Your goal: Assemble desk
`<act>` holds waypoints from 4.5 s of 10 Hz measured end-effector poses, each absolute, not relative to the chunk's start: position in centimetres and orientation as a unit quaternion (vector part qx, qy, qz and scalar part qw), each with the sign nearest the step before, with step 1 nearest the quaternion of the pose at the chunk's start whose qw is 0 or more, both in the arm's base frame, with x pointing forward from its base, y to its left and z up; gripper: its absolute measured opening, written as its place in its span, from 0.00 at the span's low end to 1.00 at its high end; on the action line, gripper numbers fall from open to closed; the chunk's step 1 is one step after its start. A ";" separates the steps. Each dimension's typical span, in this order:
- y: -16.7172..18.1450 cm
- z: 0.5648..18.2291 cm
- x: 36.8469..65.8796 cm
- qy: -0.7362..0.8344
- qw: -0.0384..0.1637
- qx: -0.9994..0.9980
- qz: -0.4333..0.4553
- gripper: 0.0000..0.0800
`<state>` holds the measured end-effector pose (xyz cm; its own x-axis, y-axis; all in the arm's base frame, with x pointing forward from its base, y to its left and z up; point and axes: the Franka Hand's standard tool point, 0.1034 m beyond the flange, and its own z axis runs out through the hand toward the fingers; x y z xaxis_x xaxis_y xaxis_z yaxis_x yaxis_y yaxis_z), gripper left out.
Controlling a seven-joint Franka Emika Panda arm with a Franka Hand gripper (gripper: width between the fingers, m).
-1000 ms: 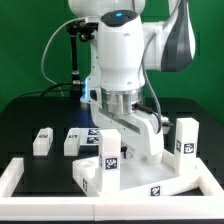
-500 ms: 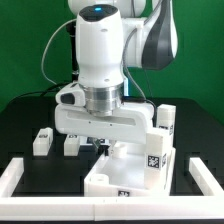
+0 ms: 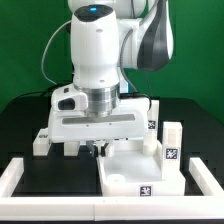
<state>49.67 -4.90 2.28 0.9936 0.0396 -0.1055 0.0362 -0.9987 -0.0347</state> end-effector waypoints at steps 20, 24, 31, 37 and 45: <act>-5.7 2.5 56.9 -0.548 -0.021 -0.836 0.027 0.07; -2.1 4.5 61.8 -0.606 -0.031 -0.795 0.003 0.08; -1.2 4.3 63.3 -0.615 -0.038 -0.788 -0.004 0.08; 0.1 3.4 65.3 -0.641 -0.054 -0.766 0.017 0.08; -0.4 3.2 65.1 -0.640 -0.053 -0.766 0.021 0.77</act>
Offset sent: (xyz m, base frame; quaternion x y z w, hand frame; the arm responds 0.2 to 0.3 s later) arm 0.0220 0.0094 -0.0087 0.0187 0.0376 -0.0306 0.9986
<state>65.14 -0.36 3.24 0.1799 0.9785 -0.1006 0.9830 -0.1751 0.0546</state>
